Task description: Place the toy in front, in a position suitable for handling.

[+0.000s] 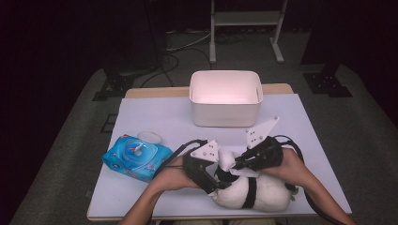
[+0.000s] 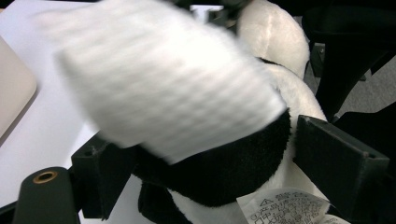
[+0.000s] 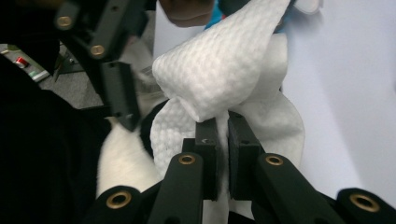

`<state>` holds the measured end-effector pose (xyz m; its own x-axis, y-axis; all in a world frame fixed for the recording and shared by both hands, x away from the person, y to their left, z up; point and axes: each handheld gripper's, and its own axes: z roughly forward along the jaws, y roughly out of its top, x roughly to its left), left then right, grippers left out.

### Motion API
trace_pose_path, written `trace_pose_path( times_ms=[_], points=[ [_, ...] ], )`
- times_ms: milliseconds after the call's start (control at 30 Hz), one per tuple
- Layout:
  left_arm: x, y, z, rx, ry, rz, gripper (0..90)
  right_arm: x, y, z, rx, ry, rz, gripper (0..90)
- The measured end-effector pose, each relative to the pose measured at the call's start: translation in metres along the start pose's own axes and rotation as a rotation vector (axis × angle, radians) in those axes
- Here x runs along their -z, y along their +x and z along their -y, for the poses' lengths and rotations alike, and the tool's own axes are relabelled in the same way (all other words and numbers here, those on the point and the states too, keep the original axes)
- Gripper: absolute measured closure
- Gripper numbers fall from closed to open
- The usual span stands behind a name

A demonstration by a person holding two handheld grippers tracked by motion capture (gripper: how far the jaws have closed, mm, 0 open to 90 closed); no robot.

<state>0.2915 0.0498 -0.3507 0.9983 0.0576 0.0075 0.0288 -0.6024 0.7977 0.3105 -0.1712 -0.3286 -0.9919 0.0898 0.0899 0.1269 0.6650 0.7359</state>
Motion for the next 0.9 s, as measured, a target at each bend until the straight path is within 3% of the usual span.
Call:
trace_pose_path(
  times_ms=[100, 300, 600, 900],
  points=[
    [0.0, 0.002, 0.002, 0.012, -0.008, 0.003, 13.9, -0.002, -0.004, 0.0, -0.01, -0.008, -0.007, 83.9],
    [-0.001, 0.002, 0.0, -0.006, 0.003, -0.013, 14.0, 0.005, 0.005, 0.002, -0.007, -0.013, 0.002, 84.2],
    [-0.002, 0.003, -0.001, 0.002, 0.007, -0.004, 13.7, -0.001, 0.008, -0.005, 0.008, -0.018, -0.004, 84.1],
    [-0.001, 0.004, -0.001, 0.003, 0.015, -0.003, 13.6, 0.022, 0.015, 0.02, -0.032, 0.015, 0.013, 83.8]
  ],
)
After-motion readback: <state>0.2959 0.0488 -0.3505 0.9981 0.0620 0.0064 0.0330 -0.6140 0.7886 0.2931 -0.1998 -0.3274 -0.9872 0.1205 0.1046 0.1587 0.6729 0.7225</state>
